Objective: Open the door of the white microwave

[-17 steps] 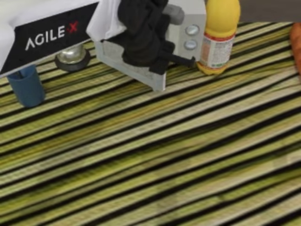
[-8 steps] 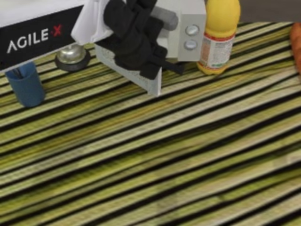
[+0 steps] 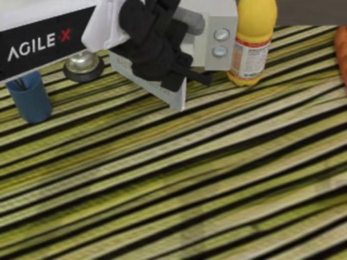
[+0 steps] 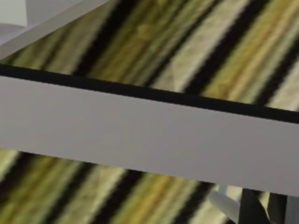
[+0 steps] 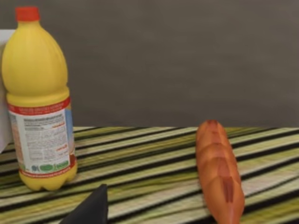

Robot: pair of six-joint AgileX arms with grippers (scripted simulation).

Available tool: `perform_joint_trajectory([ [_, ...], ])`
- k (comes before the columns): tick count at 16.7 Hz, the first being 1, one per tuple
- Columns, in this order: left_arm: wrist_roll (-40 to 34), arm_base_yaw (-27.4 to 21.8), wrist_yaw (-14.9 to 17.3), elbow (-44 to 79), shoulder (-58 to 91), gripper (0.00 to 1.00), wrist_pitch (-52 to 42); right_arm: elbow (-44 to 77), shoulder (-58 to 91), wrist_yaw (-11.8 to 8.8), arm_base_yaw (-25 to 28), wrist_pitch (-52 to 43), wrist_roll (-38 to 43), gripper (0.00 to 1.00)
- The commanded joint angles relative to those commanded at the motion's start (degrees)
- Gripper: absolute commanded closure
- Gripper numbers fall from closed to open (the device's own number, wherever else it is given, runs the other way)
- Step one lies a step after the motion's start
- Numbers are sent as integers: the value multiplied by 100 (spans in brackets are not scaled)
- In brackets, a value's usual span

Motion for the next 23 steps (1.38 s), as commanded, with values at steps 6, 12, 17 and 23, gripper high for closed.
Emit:
perform_joint_trajectory([
  [6, 0, 0, 0, 0, 0, 100, 0, 0, 0, 0, 0, 0, 0, 0],
  [12, 0, 0, 0, 0, 0, 100, 0, 0, 0, 0, 0, 0, 0, 0],
  [17, 172, 33, 129, -148, -78, 100, 34, 0, 0, 0, 0, 0, 0, 0],
  [23, 844, 262, 491, -588, -426, 100, 132, 0, 0, 0, 0, 0, 0, 0],
])
